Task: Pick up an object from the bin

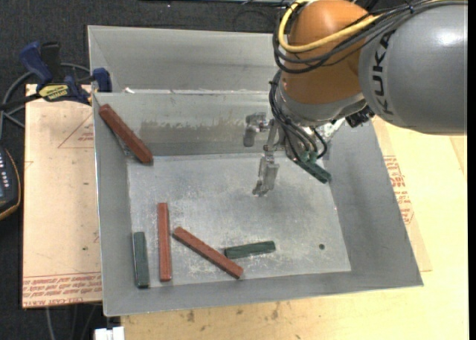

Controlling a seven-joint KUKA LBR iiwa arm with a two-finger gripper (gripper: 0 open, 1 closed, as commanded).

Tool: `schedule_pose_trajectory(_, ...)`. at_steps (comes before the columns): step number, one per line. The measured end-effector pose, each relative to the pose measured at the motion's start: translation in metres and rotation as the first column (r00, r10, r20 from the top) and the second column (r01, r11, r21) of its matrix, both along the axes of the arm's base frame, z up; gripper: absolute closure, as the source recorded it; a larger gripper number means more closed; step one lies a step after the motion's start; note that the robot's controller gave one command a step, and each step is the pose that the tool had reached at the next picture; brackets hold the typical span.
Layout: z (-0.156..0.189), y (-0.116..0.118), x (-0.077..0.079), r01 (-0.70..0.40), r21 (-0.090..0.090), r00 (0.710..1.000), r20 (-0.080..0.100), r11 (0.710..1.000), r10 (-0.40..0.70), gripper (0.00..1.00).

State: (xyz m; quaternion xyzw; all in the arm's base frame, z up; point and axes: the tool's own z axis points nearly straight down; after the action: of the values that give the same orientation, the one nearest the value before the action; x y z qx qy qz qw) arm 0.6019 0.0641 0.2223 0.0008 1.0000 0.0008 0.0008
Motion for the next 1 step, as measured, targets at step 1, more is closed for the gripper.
schedule_pose_trajectory(1, -0.0613, 0.0325, -0.0351, 0.105, 0.000, 0.994, -0.007, 0.995, -0.105, 0.00)
